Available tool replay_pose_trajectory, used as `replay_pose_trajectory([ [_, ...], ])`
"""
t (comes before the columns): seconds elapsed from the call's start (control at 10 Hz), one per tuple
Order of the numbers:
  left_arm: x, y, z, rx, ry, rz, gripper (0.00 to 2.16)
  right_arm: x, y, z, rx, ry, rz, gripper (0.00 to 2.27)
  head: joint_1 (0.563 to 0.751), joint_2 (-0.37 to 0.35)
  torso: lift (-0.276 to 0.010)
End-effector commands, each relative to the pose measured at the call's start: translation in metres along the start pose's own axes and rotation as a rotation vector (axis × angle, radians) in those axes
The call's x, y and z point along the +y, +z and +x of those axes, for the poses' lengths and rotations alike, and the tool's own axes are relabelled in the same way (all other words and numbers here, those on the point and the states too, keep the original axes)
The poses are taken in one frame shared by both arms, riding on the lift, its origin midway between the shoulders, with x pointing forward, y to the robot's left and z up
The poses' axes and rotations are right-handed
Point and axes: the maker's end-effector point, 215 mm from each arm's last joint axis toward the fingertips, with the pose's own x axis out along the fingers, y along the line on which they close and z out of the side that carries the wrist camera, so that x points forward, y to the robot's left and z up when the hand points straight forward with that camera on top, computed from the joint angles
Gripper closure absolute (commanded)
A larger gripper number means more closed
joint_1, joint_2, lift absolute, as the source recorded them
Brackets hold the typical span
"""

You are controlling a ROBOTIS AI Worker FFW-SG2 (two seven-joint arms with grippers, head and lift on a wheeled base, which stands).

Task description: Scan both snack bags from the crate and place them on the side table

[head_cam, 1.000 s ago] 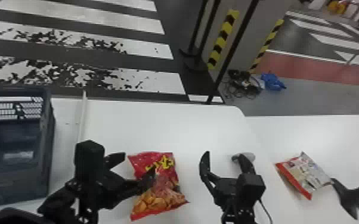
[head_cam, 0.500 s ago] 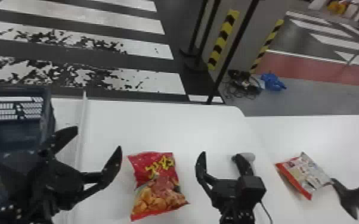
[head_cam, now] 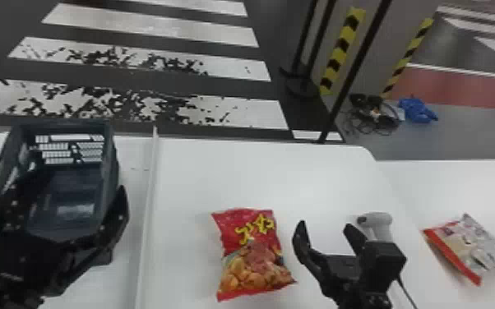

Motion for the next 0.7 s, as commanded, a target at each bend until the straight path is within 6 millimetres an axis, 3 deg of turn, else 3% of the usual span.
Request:
replay_pose_trajectory([
  [0.0, 0.029, 0.004, -0.018, -0.018, 0.054, -0.006, 0.08, 0.002, -0.024, -0.001, 0.117, 0.038, 0.096, 0.05, 0.695, -0.178, -0.098],
  [0.4, 0.055, 0.010, -0.052, -0.050, 0.109, -0.018, 0.08, 0.016, -0.070, -0.027, 0.403, 0.171, 0.361, 0.05, 0.695, -0.087, -0.098],
  [0.6, 0.064, 0.011, -0.060, -0.057, 0.125, -0.023, 0.08, 0.023, -0.076, -0.034, 0.487, 0.224, 0.465, 0.05, 0.695, -0.052, -0.098],
])
